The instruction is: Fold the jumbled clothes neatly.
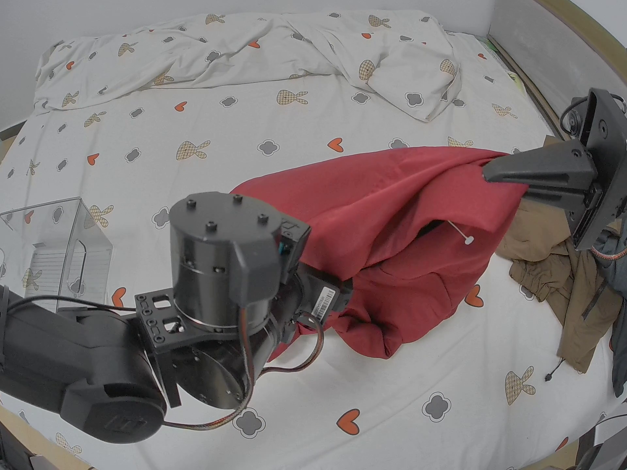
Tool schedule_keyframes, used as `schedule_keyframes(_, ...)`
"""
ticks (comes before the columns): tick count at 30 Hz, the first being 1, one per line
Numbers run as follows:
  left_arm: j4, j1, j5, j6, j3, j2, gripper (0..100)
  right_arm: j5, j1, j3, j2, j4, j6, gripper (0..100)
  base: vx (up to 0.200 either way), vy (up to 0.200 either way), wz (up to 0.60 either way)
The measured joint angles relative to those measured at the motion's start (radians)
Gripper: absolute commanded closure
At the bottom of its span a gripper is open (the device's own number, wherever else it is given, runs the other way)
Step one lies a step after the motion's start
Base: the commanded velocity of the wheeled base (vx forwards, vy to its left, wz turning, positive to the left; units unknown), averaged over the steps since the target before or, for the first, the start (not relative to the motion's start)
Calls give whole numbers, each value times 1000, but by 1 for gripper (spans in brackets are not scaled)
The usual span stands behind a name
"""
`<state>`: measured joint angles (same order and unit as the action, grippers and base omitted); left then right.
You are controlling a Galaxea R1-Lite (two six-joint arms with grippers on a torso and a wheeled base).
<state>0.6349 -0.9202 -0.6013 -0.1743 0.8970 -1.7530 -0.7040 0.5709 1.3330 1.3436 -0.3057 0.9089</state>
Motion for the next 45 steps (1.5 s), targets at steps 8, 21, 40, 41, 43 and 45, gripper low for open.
schedule_keyframes(8, 1, 33, 0, -2, 23, 10, 0, 0, -5, -4, -2, 0, 0, 100, 0, 0, 0)
schedule_keyframes(21, 3, 82, 0, -6, 24, 28, 100, 0, 1, -9, -2, 1, -2, 100, 0, 0, 0)
schedule_keyframes(40, -75, 106, -15, -22, -51, 302, 100, 12, 17, -49, -59, 0, -17, 100, 0, 0, 0)
schedule_keyframes(41, -103, 103, -15, -23, -59, 333, 100, 12, 21, -54, -70, 0, -19, 100, 0, 0, 0)
schedule_keyframes(43, -180, 93, -15, -24, -76, 396, 100, 12, 28, -66, -90, 0, -27, 100, 0, 0, 0)
schedule_keyframes(45, -239, 86, -14, -25, -96, 449, 100, 12, 34, -73, -103, 0, -37, 0, 0, 0, 0)
